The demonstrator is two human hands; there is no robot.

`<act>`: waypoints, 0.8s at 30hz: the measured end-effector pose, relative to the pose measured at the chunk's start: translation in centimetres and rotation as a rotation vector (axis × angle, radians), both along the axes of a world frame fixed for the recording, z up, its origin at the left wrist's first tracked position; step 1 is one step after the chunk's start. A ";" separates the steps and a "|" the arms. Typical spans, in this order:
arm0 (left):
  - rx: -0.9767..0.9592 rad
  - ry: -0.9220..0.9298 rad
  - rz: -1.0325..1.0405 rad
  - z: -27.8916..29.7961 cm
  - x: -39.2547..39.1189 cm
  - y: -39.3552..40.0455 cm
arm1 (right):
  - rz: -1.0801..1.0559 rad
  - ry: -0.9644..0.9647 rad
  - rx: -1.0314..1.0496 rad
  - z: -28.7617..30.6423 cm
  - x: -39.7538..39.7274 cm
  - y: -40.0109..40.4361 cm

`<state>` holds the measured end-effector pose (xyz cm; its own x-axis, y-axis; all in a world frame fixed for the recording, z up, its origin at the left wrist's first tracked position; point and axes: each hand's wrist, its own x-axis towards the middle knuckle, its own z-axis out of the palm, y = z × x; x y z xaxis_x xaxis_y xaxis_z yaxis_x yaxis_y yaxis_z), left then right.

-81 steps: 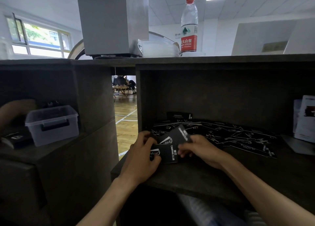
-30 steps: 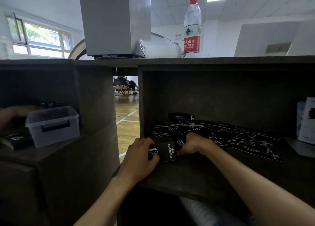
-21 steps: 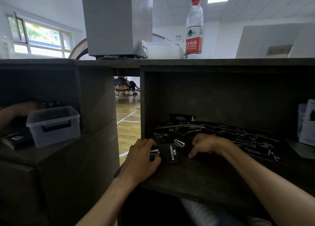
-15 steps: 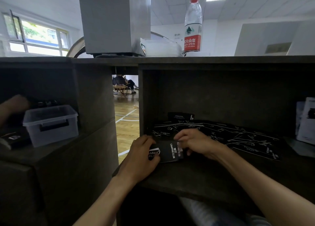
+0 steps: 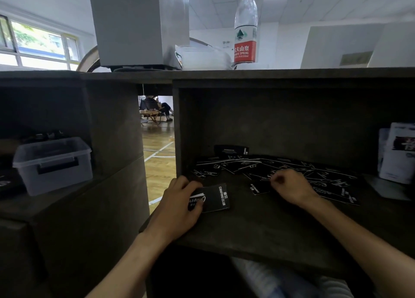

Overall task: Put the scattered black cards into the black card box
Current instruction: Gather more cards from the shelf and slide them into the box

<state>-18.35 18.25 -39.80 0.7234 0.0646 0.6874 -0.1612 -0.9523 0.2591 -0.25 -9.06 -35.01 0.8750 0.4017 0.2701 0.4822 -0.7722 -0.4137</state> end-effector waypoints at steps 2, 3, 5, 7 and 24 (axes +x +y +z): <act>0.001 -0.014 -0.005 0.0 0.0 0.0 | 0.068 -0.043 -0.176 -1.2 0.1 -1.0; 0.000 -0.018 -0.008 -0.1 0.0 0.0 | 0.109 -0.080 -0.249 -1.8 -0.2 -1.1; -0.003 -0.019 -0.005 -0.1 0.0 -0.1 | 0.179 -0.119 -0.308 -2.5 -1.2 -1.0; -0.001 -0.007 0.000 0.0 -0.1 -0.1 | 0.216 -0.122 -0.312 -2.7 -2.1 -0.6; 0.055 0.163 -0.067 1.2 0.4 -2.0 | -0.164 0.226 -0.232 0.3 -9.0 -1.1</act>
